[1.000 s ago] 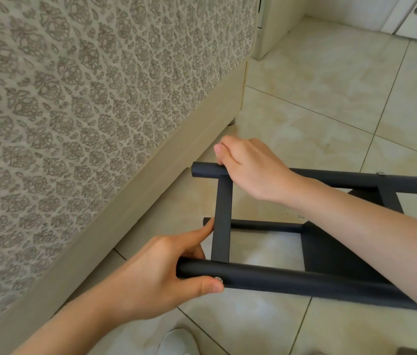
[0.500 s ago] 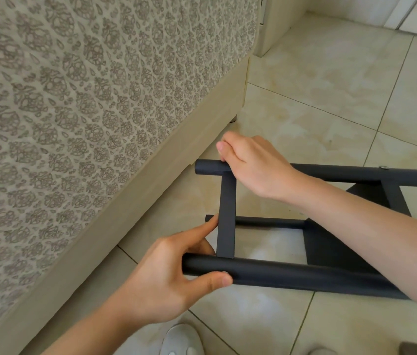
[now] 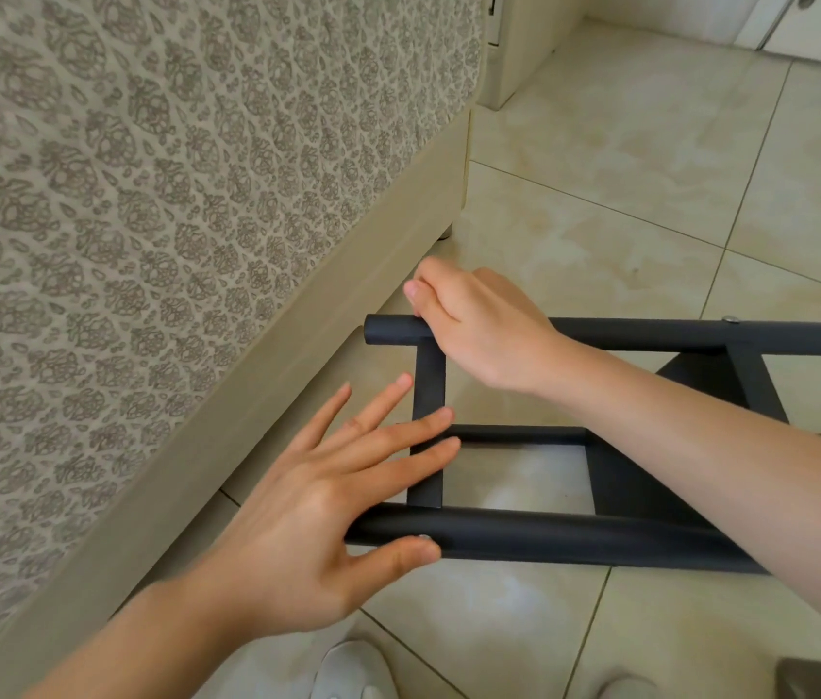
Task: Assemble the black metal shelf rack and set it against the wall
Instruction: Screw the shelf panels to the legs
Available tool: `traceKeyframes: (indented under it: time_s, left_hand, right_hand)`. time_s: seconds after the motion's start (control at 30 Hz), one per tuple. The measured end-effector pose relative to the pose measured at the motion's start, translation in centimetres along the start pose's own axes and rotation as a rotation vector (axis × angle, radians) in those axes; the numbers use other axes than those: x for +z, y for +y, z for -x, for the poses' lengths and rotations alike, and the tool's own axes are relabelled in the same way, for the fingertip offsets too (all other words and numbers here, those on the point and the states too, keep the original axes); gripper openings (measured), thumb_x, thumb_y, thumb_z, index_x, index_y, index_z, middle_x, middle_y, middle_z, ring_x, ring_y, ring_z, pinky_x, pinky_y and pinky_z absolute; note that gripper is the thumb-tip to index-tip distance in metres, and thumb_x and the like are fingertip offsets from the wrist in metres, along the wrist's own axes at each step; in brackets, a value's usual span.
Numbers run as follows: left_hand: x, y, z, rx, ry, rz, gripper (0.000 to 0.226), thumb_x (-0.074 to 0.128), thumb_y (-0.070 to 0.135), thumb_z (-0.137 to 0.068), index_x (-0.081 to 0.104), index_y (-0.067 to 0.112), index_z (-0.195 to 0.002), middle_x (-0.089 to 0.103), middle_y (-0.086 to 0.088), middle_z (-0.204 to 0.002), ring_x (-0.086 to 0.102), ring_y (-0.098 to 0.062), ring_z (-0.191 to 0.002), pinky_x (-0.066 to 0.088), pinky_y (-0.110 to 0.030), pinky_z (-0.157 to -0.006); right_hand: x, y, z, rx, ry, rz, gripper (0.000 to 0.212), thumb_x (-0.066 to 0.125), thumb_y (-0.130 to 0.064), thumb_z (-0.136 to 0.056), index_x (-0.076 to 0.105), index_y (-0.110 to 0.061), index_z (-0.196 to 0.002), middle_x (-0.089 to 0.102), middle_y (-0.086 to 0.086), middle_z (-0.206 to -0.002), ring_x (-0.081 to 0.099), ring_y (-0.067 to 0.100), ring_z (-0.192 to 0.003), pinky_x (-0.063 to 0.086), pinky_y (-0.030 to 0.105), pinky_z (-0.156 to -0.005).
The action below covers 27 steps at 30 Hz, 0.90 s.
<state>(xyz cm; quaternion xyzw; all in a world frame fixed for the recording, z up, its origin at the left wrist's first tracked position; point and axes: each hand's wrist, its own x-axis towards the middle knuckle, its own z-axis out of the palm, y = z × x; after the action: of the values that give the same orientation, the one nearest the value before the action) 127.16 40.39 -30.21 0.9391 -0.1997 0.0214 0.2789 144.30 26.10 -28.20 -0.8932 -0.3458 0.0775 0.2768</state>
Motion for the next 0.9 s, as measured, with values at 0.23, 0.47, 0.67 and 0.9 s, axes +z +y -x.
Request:
traceKeyframes:
  time_s: [0.23, 0.47, 0.67, 0.9]
  left_hand:
    - [0.3, -0.2, -0.3, 0.026, 0.01, 0.045, 0.056, 0.06, 0.047, -0.094, 0.054, 0.02, -0.143, 0.042, 0.008, -0.157, 0.028, -0.014, -0.151, 0.018, -0.042, -0.123]
    - [0.3, -0.2, -0.2, 0.01, 0.011, 0.073, 0.056, 0.061, 0.048, -0.094, 0.053, 0.022, -0.144, 0.042, 0.01, -0.157, 0.027, -0.015, -0.151, 0.02, -0.042, -0.123]
    - [0.4, -0.2, -0.4, 0.009, 0.015, 0.088, 0.056, 0.061, 0.048, -0.094, 0.052, 0.023, -0.144, 0.042, 0.011, -0.157, 0.027, -0.015, -0.151, 0.021, -0.043, -0.122]
    - [0.4, -0.3, -0.1, -0.002, 0.015, 0.091, 0.056, 0.061, 0.046, -0.094, 0.052, 0.023, -0.143, 0.042, 0.009, -0.157, 0.028, -0.017, -0.151, 0.023, -0.046, -0.122]
  right_hand:
    - [0.1, 0.4, -0.3, 0.003, 0.014, -0.007, 0.032, 0.029, -0.036, -0.106, 0.043, -0.014, -0.088, 0.053, 0.001, -0.065, 0.051, 0.023, -0.061, 0.033, 0.038, -0.055]
    - [-1.0, 0.6, -1.0, 0.079, -0.029, -0.229, 0.031, 0.037, -0.031, -0.105, 0.053, -0.01, -0.089, 0.069, 0.005, -0.089, 0.066, 0.017, -0.086, 0.048, 0.034, -0.076]
    - [-3.4, 1.4, 2.8, -0.038, 0.115, -0.478, 0.015, 0.057, -0.024, -0.098, 0.062, -0.01, -0.094, 0.073, -0.006, -0.099, 0.066, -0.003, -0.095, 0.051, 0.018, -0.088]
    - [-3.2, 2.7, 7.1, 0.026, -0.216, -0.524, 0.01, 0.071, -0.019, -0.087, 0.074, -0.019, -0.097, 0.074, -0.007, -0.088, 0.069, 0.005, -0.085, 0.055, 0.025, -0.081]
